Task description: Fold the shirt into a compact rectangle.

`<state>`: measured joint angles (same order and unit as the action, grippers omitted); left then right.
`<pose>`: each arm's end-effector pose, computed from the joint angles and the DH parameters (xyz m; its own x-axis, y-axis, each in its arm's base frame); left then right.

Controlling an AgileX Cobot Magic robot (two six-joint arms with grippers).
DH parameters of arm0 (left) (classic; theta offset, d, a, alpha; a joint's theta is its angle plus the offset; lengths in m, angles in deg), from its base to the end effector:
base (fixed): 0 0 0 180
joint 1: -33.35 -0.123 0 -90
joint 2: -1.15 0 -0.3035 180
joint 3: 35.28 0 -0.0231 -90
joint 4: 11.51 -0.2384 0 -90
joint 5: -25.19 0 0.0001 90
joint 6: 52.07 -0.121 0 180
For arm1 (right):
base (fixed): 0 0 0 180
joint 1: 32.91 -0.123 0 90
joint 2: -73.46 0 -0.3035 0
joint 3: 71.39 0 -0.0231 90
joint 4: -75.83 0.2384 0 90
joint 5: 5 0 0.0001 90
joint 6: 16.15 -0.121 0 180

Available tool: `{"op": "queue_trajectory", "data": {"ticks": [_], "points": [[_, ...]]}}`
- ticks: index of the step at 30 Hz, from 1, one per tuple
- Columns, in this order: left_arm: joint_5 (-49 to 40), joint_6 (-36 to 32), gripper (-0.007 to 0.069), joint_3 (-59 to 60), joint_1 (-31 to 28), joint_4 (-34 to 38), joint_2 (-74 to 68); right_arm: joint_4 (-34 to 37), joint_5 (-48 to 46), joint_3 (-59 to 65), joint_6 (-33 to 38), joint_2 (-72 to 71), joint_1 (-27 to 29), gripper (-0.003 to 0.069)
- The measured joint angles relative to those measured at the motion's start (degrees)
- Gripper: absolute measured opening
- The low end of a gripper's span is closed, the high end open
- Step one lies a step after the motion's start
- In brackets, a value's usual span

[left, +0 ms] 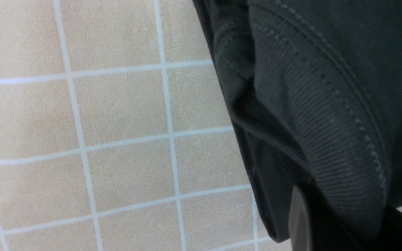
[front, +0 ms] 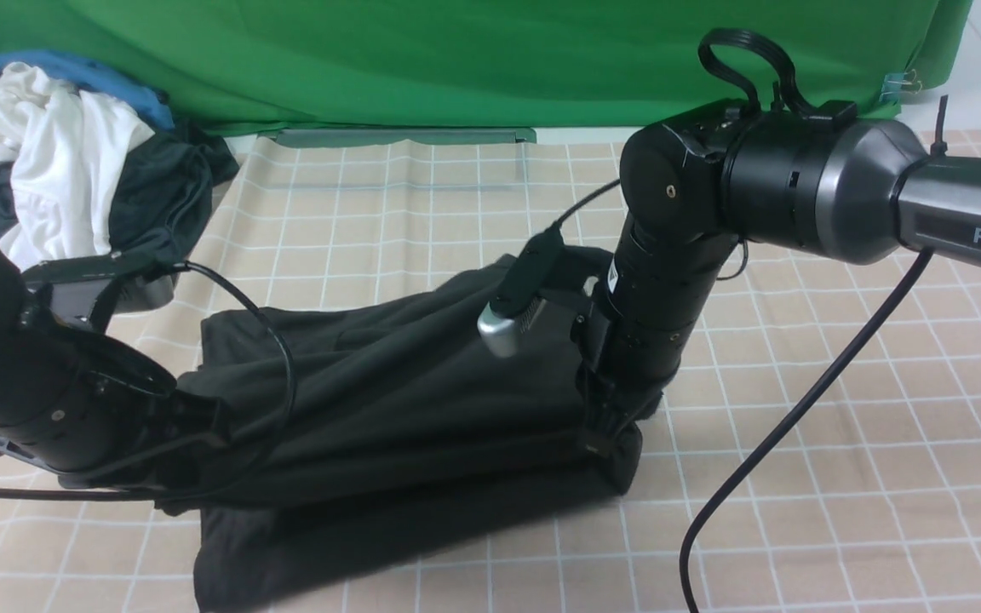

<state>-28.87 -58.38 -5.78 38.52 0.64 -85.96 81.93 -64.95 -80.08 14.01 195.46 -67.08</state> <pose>0.2259 -0.0412 0.2225 -0.9827 0.0735 -0.1701 0.1028 0.9800 -0.1705 0.3274 0.2357 0.1876 -0.4724 -0.8688 -0.1483 -0.8801 0.4739 0.0267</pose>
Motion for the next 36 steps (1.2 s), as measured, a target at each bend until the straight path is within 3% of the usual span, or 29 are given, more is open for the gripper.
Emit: {"op": "queue_trajectory", "data": {"ticks": [3, 6, 9, 12, 14, 19, 21, 24, 27, 32, 36], "points": [[-0.7, 0.0, 0.006, 0.0, 0.0, -0.1, 0.0, 0.1, -1.4, 0.0, -1.1, 0.0, -0.1, 0.0108], [-1.3, -0.1, 0.0132, 0.0, 0.0, -1.3, 0.0, -0.6, -2.7, 0.0, -1.9, 0.0, -0.1, 0.0199], [-2.1, -0.1, 0.0268, -0.4, 0.0, -3.8, 0.0, -1.8, -6.4, -1.0, -2.1, 0.0, 0.0, 0.0356], [-2.5, 2.0, 0.0384, -2.5, 0.0, -6.4, 0.0, -2.7, -8.9, -3.1, -4.5, -0.4, 0.0, 0.0419], [-2.5, 3.6, 0.0408, -3.7, 0.0, -7.2, 0.0, -2.9, -9.1, -4.3, -5.7, -0.9, 0.0, 0.0416], [2.5, 5.8, 0.0422, -8.5, 0.0, -5.0, 0.1, -1.8, -9.0, -9.0, -7.5, -3.7, 0.0, 0.0256], [6.5, 4.3, 0.0356, -9.7, 0.0, -1.6, -1.6, -0.3, -7.7, -10.1, -7.5, -4.5, 0.0, 0.0146], [8.4, 1.0, 0.0298, -10.2, 0.0, 1.2, -4.8, 0.0, -7.1, -10.3, -7.5, -4.6, 0.0, 0.0079], [10.3, -4.5, 0.0271, -10.3, 0.0, 2.9, -9.5, 0.0, -6.0, -10.3, -7.5, -4.4, 0.0, 0.0067], [14.2, -7.4, 0.0279, -10.3, 0.0, 3.5, -14.3, 0.0, -4.8, -10.3, -7.5, -4.4, 0.0, 0.0074], [17.3, -11.7, 0.0351, -10.3, 0.0, 4.8, -16.9, 0.1, -3.6, -10.3, -7.5, -4.4, 0.0, 0.0089]]}}
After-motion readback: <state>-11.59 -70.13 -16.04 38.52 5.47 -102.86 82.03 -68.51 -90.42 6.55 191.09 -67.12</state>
